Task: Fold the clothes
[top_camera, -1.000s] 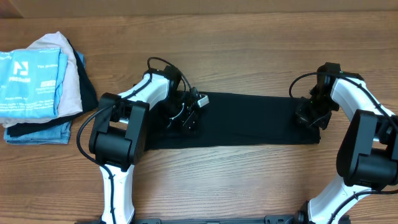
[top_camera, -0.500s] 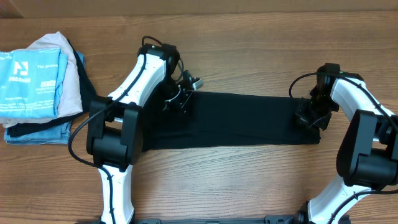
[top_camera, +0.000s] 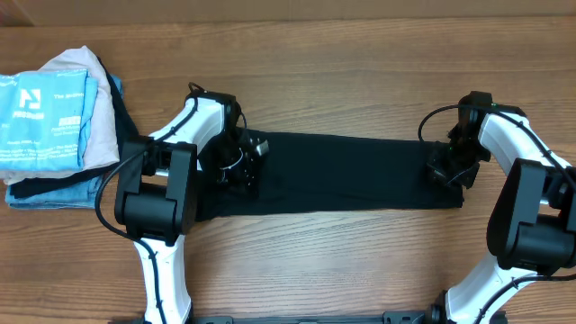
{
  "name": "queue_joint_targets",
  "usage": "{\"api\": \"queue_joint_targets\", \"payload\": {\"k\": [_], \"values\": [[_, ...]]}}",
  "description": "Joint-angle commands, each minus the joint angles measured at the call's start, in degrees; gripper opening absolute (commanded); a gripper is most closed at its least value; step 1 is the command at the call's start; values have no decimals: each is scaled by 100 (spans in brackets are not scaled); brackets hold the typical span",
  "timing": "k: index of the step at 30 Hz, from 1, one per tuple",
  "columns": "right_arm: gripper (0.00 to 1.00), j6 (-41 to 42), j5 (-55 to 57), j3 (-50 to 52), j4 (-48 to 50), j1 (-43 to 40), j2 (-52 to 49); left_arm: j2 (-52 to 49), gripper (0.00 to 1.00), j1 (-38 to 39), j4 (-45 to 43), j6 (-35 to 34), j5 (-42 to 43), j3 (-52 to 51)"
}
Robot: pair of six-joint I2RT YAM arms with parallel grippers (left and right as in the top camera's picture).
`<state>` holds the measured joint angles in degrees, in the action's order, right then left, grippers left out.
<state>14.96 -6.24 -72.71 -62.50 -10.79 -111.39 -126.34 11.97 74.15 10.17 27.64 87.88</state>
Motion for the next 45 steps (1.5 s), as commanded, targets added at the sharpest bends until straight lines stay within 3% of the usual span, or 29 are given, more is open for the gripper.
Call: {"api": "queue_joint_targets", "payload": {"k": [1, 4, 5, 6, 8, 9, 12, 14, 18, 26, 29, 30, 38, 43, 45], "values": [[26, -243, -387, -940, -450, -20, 105, 48, 4, 0, 374, -186, 354, 1423], [37, -809, -647, -2065, -1344, -262, 125, 48, 9, -11, 553, -623, 96, 2426], [47, -949, -627, -2328, -1545, -509, 131, 48, 14, -35, 553, -901, -286, 2457], [66, -973, -531, -2352, -1576, -800, 131, 48, 15, -96, 586, -1346, -929, 2448], [75, -1095, -503, -2238, -1554, -1283, 118, 48, 18, -302, 577, -1980, -1486, 2446], [75, -1095, -503, -2140, -1467, -1449, 114, 48, 31, -424, 503, -2116, -1471, 2446], [73, -1248, -544, -1585, -1071, -1541, 111, 48, 44, -898, 358, -2570, -1325, 2446], [72, -1318, -540, -1180, -758, -1429, 111, 48, 46, -1130, 398, -2564, -1213, 2446], [52, -1331, -544, -485, -219, -1390, 111, 48, 48, -1412, 376, -2542, -1311, 2446], [50, -1331, -737, 715, 1069, -831, 109, 48, 53, -1462, 221, -2540, -1283, 2446], [24, -1329, -778, 719, 1073, -728, 109, 48, 54, -1462, 225, -2538, -1283, 2446], [5, -1329, -780, 717, 1106, -728, 109, 48, 54, -1462, 232, -2505, -1283, 2446], [4, -1331, -225, -216, 1073, -1143, 109, 48, 54, -1462, 254, -2391, -1281, 2446], [4, -1327, 269, -533, 1320, -1912, 109, 48, 55, -1462, 404, -2389, -1281, 2446], [4, -1329, 192, -975, 960, -2087, 109, 48, 56, -1462, 503, -2385, -1283, 2446]]}}
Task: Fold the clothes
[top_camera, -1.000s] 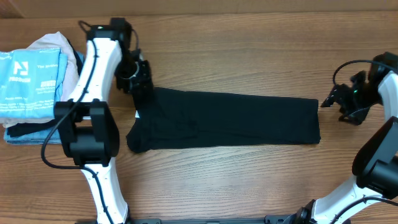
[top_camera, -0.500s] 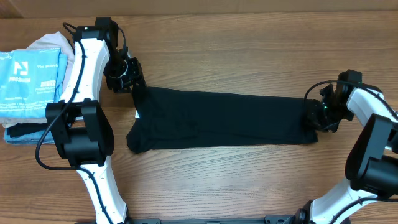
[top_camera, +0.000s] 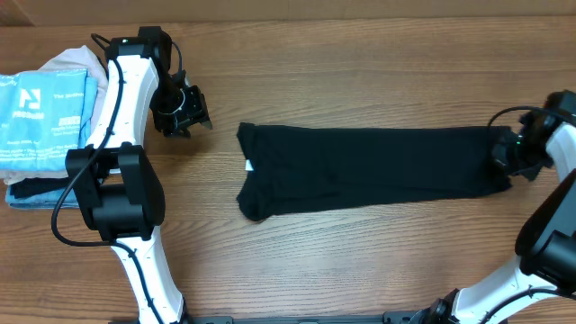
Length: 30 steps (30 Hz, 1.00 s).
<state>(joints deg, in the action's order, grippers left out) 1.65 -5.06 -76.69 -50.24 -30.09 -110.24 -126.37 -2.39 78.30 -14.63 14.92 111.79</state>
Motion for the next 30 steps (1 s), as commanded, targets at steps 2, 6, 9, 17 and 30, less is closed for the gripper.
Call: {"api": "queue_joint_targets", "payload": {"k": [2, 6, 9, 17, 30], "values": [[4, 2, 61, -1121, -684, -142, -7, 50, 57, -26, 101, 184, -55, 55], [4, -4, -59, -1775, -1440, 330, -2, 50, 61, -33, 76, 291, -79, 55], [4, -22, -509, -1987, -1965, 763, 0, 50, 65, -20, 55, 284, -94, 55], [4, -22, -920, -2111, -3075, 2114, 61, 50, 77, -17, -111, 282, -92, 55], [6, -2, -1040, -1757, -2295, 3746, -31, 48, 81, -17, -114, 286, -92, 55]]}}
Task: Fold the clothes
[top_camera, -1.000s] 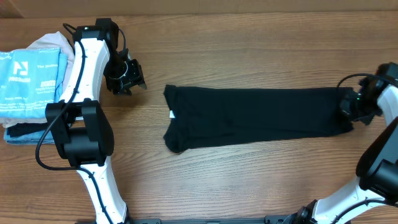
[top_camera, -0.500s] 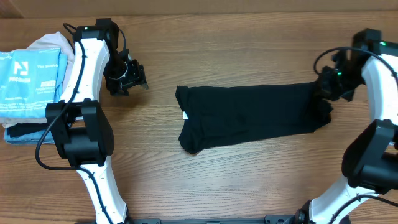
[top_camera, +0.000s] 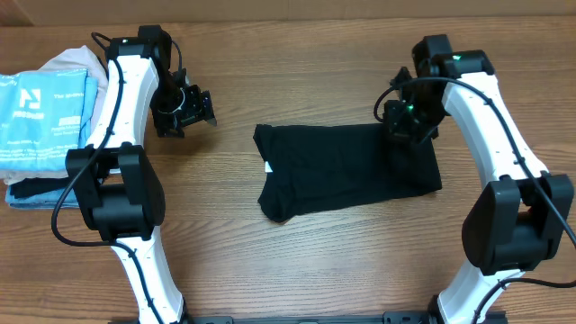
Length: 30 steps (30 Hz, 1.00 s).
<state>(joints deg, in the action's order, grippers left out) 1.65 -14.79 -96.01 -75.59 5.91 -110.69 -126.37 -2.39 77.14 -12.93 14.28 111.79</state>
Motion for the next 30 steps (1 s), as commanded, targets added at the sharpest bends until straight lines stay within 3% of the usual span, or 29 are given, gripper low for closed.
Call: {"api": "queue_joint_targets", "payload": {"k": [1, 7, 13, 15, 18, 20, 23, 24, 25, 30], "values": [[6, -4, -39, 323, 380, 175, 15, 48, 81, -17, 13, 118, -31, 55], [6, -219, -33, 1729, 1690, 267, 9, 48, 81, -17, 17, 118, -31, 55], [6, 243, -417, 1801, 1941, 385, 9, 48, 81, -17, 17, 116, -28, 55], [44, 393, -929, 1801, 2044, 382, 9, 48, 81, -17, 17, 118, -28, 55], [61, -59, -1749, 1613, 1867, 326, 11, 48, 81, -17, 15, 118, -31, 55], [66, -474, -1956, 1191, 1355, 216, 11, 48, 81, -17, 11, 118, -31, 55], [58, -664, -1727, 551, 511, -208, 96, 48, 81, -17, 15, 140, -35, 55], [37, -664, -1725, 531, 439, -444, 157, 48, 81, -22, 15, 138, -33, 55], [4, -664, -1703, 531, 334, -649, 166, 48, 81, -22, 15, 140, -35, 55], [4, -664, -1034, 763, 114, -1665, 133, 50, 86, -20, 13, 136, -31, 55]]}}
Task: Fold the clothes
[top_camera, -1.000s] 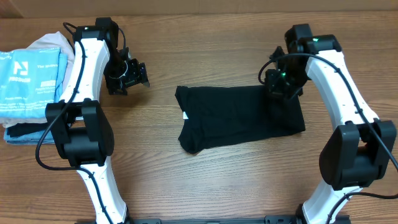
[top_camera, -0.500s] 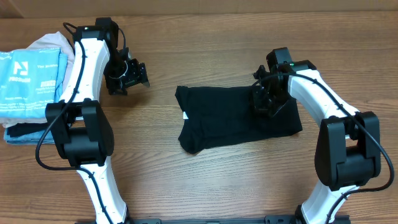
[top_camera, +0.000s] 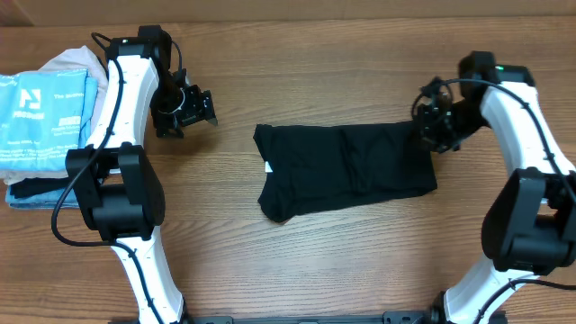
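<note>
A black garment (top_camera: 346, 171) lies folded over on itself in the middle of the wooden table (top_camera: 315, 261), a small white tag showing at its left edge. My right gripper (top_camera: 433, 131) hovers at the garment's upper right corner; its fingers look parted and no cloth hangs from them. Well left of the garment, my left gripper (top_camera: 185, 112) stands open and empty over bare wood.
A stack of folded clothes (top_camera: 54, 121) sits at the far left edge, a light blue printed piece on top, beige and dark pieces under it. The left arm reaches up beside that stack.
My right gripper has moved right, from over the garment's upper middle to its upper right corner. The garment stayed folded and flat. The left arm has not moved.
Both grippers were on the ends of the black garment stretched long across the table. Then the left gripper stood off to the upper left, open, while the right held the far right end. That end then lay folded over leftward, and now the right gripper is off it.
</note>
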{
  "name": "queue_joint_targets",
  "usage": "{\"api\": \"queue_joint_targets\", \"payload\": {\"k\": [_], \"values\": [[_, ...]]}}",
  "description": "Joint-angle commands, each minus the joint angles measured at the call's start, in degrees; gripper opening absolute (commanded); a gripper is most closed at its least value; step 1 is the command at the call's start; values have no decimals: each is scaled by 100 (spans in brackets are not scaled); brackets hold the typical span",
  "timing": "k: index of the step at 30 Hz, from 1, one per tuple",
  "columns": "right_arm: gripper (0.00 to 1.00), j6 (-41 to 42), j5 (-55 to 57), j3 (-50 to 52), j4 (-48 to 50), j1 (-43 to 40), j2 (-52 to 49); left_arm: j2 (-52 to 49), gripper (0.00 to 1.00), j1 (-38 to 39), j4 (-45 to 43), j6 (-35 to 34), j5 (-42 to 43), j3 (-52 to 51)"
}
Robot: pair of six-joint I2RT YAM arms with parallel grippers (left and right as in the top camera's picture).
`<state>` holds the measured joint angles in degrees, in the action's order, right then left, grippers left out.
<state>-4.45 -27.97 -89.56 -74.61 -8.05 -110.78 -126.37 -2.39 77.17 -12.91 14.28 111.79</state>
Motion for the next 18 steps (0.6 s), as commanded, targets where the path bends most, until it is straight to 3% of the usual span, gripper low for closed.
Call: {"api": "queue_joint_targets", "payload": {"k": [1, 9, 13, 16, 18], "values": [[4, -61, 315, 280, 72, -334, 142, 48, 86, -20, 11, 133, -31, 55], [4, 348, 1099, 1694, 1137, -501, 136, 48, 87, -22, 17, 133, -33, 55], [4, 470, 1097, 2557, 2514, -498, 127, 48, 88, -22, 15, 136, -35, 55], [4, 468, 813, 2389, 2330, -501, 144, 48, 88, -22, 15, 136, -35, 55], [4, 398, 295, 1565, 1685, -498, 173, 50, 88, -22, 17, 133, -33, 55]]}}
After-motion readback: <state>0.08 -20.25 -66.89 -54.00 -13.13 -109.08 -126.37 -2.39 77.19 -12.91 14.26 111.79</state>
